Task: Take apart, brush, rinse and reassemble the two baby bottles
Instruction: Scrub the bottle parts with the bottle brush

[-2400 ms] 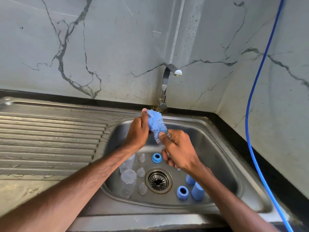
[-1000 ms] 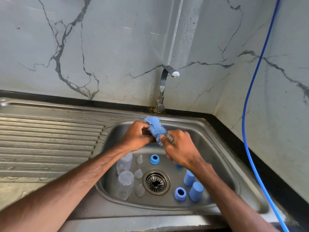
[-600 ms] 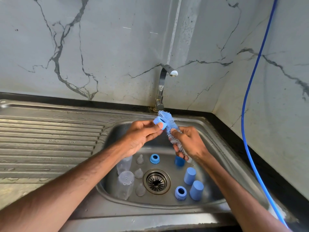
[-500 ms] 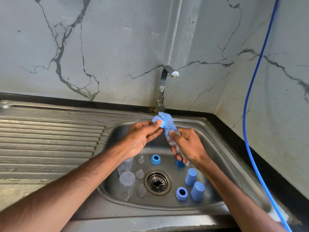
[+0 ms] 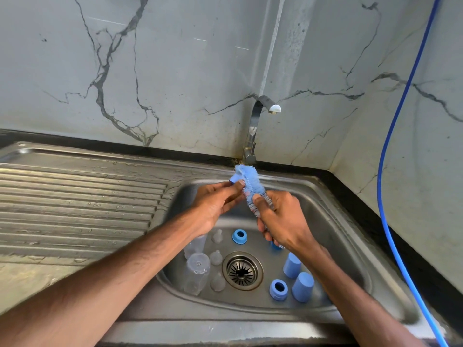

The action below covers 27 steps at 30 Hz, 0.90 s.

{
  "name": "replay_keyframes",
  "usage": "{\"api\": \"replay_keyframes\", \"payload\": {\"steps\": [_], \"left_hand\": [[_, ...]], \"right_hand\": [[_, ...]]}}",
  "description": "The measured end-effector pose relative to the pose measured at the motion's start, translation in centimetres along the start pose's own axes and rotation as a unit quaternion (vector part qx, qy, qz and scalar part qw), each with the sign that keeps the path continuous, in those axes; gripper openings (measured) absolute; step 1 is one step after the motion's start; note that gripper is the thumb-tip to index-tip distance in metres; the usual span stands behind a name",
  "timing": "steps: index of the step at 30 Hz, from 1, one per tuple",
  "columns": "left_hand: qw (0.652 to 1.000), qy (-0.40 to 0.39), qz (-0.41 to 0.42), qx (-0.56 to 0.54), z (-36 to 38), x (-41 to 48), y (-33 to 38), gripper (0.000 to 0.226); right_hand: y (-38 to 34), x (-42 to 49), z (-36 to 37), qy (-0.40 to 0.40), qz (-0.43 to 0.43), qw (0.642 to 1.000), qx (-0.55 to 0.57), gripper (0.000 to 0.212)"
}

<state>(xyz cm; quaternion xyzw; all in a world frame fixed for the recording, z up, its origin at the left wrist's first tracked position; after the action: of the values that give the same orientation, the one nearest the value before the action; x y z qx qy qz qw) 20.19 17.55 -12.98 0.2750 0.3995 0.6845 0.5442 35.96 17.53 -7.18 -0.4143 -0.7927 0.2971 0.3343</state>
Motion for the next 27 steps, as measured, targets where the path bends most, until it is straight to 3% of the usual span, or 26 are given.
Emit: {"api": "replay_keyframes", "payload": {"steps": [4,8,13,17,22,25,27], "left_hand": [[0.996,-0.055,-0.014,0.062,1.5,-0.2,-0.2,0.035],[0.99,-0.047,-0.031,0.128,0.1,0.1,0.3,0.045],[0.974,-0.094,-0.037,0.205,0.9,-0.3,0.0,0.052],[0.966,-0.091,-0.021,0.243,0.0,-0.1,0.7,0.04],[0.936,-0.157,0.001,0.316,2.1,-0.9,0.1,0.039],[0.916,-0.118,0.052,0.38,1.2,-0.5,1.1,0.037],[0.911,-0.124,0.059,0.39,1.1,-0.5,1.4,0.04]], "right_hand": [[0.9,0.5,-1.3,0.006,0.017,1.0,-0.011,0.035],[0.6,-0.1,-0.6,-0.016,0.0,1.0,0.003,0.032],[1.2,0.5,-1.0,-0.016,0.02,1.0,-0.011,0.031],[0.8,0.0,0.1,-0.05,0.01,0.999,0.002,0.03],[1.4,0.6,-1.0,-0.025,0.025,0.999,-0.013,0.03],[0.9,-0.2,0.5,-0.078,0.006,0.997,-0.003,0.031],[1.2,0.1,0.6,-0.073,0.017,0.997,-0.005,0.032]]}}
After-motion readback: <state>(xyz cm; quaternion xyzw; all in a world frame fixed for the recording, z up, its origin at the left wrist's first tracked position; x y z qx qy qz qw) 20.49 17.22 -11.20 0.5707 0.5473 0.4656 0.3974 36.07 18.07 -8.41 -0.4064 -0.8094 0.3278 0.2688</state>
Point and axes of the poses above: each hand's wrist, its own x-axis towards the middle knuckle, its own z-axis out of the palm, y = z × x, the point moved 10 cm from there along x, towards the middle knuckle
